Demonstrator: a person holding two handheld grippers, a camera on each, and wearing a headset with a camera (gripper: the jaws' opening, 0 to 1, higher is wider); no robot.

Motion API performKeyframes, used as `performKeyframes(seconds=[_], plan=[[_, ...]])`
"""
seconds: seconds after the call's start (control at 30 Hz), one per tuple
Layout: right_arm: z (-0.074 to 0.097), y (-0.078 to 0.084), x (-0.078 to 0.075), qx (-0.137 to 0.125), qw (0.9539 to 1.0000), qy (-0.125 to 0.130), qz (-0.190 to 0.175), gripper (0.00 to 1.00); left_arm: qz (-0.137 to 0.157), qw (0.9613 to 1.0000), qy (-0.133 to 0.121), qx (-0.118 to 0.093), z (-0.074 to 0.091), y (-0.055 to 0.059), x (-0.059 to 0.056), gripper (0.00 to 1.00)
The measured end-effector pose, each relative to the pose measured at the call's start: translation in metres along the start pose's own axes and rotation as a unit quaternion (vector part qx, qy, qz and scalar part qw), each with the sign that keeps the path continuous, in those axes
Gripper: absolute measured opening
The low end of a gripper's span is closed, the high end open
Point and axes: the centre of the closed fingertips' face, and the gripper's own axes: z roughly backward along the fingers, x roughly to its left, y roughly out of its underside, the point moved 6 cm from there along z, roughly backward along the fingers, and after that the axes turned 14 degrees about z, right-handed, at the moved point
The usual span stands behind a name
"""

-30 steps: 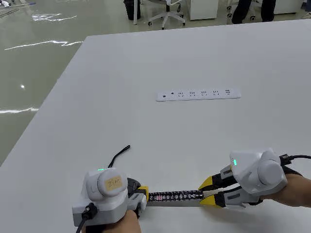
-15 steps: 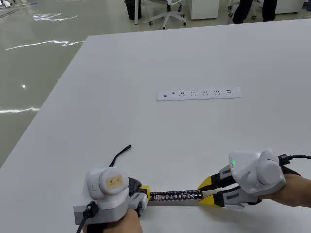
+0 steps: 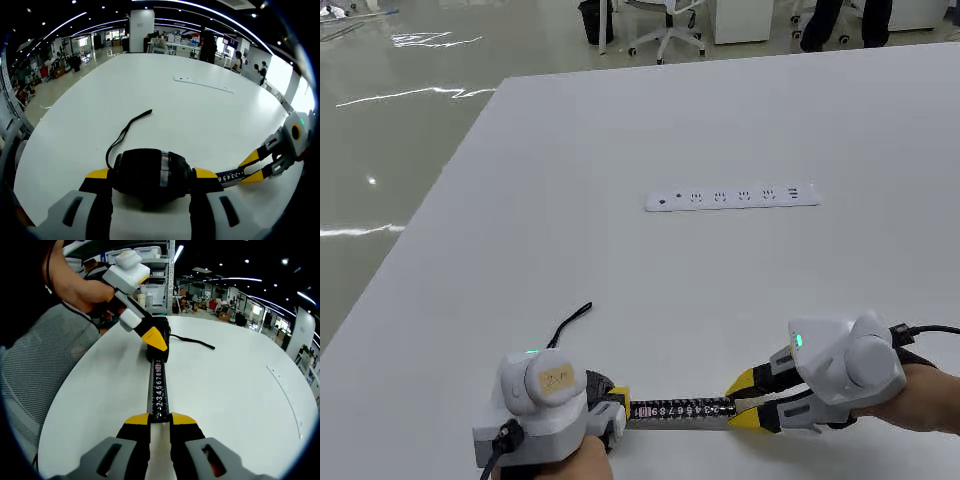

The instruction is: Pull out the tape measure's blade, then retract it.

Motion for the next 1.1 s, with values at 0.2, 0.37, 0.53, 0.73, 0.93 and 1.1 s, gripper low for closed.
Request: performKeyframes(seconds=[0.2, 0.37, 0.53, 0.73, 0.93, 1.1], plan=[[-0.0013, 0.0001, 0.0005, 0.000, 1.0000, 0.000, -0.002, 0.14, -0.001, 1.0000, 0.000, 0.001, 0.0002, -0.0003, 0.0001, 0.57], [-0.0021, -0.0001, 0.0003, 0.000, 1.0000, 0.000, -0.002, 0.14, -0.001, 1.0000, 0.001, 0.001, 0.0001, -0.0004, 0.0001, 0.58], [-0.0036, -0.0003, 0.0002, -0.001, 1.0000, 0.001, -0.003, 0.14, -0.001, 1.0000, 0.001, 0.001, 0.0002, -0.0005, 0.0000, 0.58], [-0.0045, -0.0004, -0.0001, -0.002, 1.0000, 0.000, -0.003, 0.14, -0.001, 1.0000, 0.001, 0.002, 0.0005, -0.0003, -0.0001, 0.58], [-0.0062, -0.0016, -0.0013, -0.003, 1.0000, 0.000, -0.002, 0.14, -0.002, 1.0000, 0.002, 0.002, 0.0002, -0.0002, -0.0001, 0.58], [-0.0083, -0.0030, -0.0017, -0.004, 1.0000, -0.001, -0.001, 0.14, -0.001, 1.0000, 0.002, 0.003, 0.0001, 0.0000, -0.0001, 0.58]])
